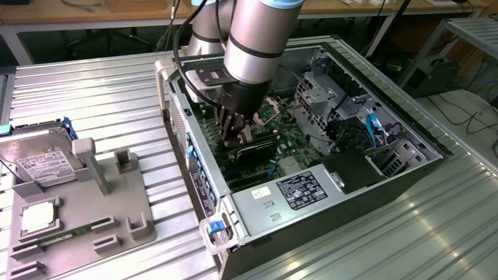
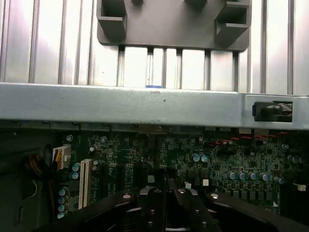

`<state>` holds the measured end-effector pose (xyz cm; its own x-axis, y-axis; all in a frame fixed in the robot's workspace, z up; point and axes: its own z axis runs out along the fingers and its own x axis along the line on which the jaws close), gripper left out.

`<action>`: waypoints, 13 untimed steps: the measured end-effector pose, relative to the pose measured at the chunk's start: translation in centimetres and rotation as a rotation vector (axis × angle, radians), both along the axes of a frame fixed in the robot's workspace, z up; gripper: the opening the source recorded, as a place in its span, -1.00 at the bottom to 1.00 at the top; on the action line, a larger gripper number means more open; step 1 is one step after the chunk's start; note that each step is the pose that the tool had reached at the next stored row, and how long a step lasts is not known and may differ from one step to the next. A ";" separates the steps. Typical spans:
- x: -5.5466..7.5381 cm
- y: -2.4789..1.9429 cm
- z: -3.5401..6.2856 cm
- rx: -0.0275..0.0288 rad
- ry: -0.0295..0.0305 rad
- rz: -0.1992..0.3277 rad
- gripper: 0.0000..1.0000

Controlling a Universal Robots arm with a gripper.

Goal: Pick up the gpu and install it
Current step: 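Press down on the gpu until it lock into place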

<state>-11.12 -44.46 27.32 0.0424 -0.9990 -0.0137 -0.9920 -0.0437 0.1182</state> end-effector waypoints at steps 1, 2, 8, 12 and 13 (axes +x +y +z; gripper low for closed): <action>0.0 0.00 -0.05 -0.0041 0.0001 0.000 -0.79; 0.0 0.00 -0.08 -0.0089 0.0001 0.000 -0.79; 0.0 0.23 0.06 -0.0205 -0.0009 0.000 -0.79; 0.0 0.50 0.09 -0.0252 -0.0071 0.000 -0.79; -0.1 0.51 0.07 -0.0252 -0.0137 0.000 -0.79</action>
